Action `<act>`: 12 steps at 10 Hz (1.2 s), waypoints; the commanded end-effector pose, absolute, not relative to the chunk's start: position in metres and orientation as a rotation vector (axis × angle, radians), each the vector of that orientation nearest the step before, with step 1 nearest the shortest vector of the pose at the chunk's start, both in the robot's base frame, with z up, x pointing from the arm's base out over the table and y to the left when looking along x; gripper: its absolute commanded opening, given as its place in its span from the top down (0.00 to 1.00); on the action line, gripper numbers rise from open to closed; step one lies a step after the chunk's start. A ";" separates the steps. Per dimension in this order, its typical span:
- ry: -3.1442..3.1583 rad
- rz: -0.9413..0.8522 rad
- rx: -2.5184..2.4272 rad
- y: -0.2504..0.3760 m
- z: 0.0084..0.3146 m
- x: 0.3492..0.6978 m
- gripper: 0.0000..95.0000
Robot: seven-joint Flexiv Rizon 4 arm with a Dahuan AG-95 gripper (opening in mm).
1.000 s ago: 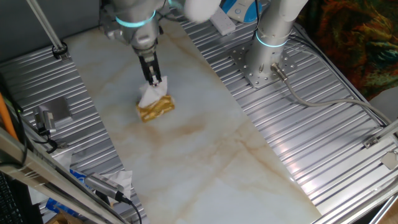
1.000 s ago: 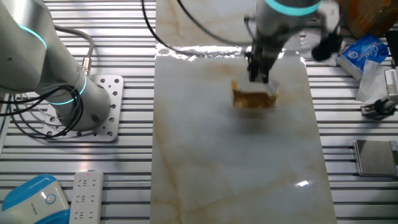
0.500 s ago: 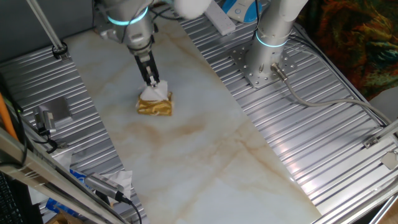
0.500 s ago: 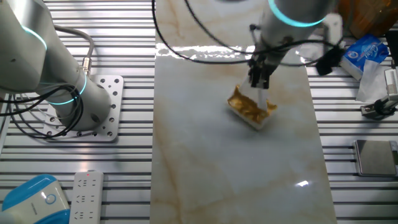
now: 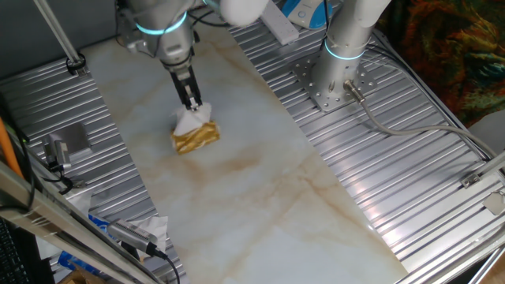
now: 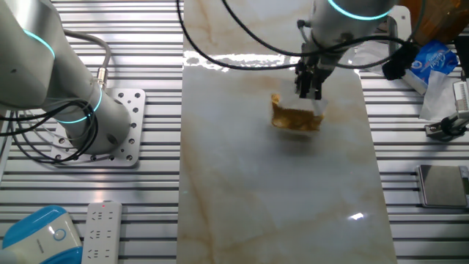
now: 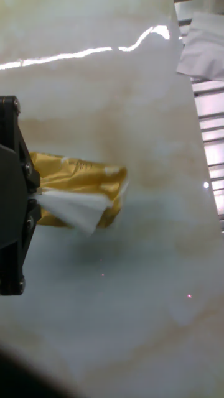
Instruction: Pull out a napkin
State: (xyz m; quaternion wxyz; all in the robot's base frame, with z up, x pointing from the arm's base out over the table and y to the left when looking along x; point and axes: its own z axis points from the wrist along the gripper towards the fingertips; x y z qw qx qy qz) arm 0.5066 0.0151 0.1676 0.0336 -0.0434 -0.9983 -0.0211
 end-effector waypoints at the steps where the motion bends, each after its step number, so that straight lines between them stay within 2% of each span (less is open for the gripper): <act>1: -3.079 0.386 -0.052 0.013 0.171 0.502 1.00; 4: -3.075 0.387 -0.060 0.013 0.171 0.502 1.00; 6: -3.094 0.069 -0.170 0.011 0.173 0.501 1.00; 8: -3.073 0.088 -0.123 -0.004 0.197 0.499 1.00; 9: -3.071 0.087 -0.078 -0.011 0.195 0.498 1.00; 11: -3.103 0.077 -0.086 -0.020 0.161 0.491 1.00; 12: -3.104 0.068 -0.105 -0.020 0.161 0.491 1.00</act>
